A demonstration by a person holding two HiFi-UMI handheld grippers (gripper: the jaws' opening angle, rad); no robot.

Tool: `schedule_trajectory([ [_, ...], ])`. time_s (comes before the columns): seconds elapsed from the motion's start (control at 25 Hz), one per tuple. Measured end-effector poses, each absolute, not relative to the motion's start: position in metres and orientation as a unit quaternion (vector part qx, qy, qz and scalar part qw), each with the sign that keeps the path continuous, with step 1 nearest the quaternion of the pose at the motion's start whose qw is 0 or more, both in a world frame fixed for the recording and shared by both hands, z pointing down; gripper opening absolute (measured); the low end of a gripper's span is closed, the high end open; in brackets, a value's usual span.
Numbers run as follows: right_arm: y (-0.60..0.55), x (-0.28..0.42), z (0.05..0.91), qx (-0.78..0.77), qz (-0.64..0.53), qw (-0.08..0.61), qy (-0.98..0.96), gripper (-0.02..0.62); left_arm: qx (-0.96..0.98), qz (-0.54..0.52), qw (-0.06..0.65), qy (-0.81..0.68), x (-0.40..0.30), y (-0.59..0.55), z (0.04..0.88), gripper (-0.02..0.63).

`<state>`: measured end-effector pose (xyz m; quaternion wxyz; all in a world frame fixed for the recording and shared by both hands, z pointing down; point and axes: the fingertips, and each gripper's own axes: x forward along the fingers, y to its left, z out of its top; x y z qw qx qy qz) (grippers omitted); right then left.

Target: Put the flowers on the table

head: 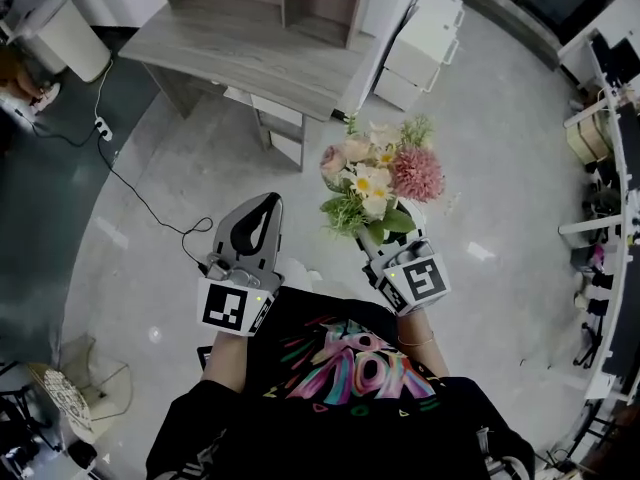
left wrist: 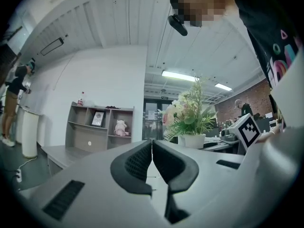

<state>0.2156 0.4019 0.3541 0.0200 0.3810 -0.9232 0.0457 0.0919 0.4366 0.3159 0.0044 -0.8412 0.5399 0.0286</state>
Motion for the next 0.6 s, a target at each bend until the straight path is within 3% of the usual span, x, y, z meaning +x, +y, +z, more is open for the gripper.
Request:
schedule_trajectory([
  [0.6,0.339,0.190,0.374,0.367,0.059,0.038,-0.927,0.273,-0.831,0.025,-0.007,0.555,0.066,0.378,0.331,0.026],
])
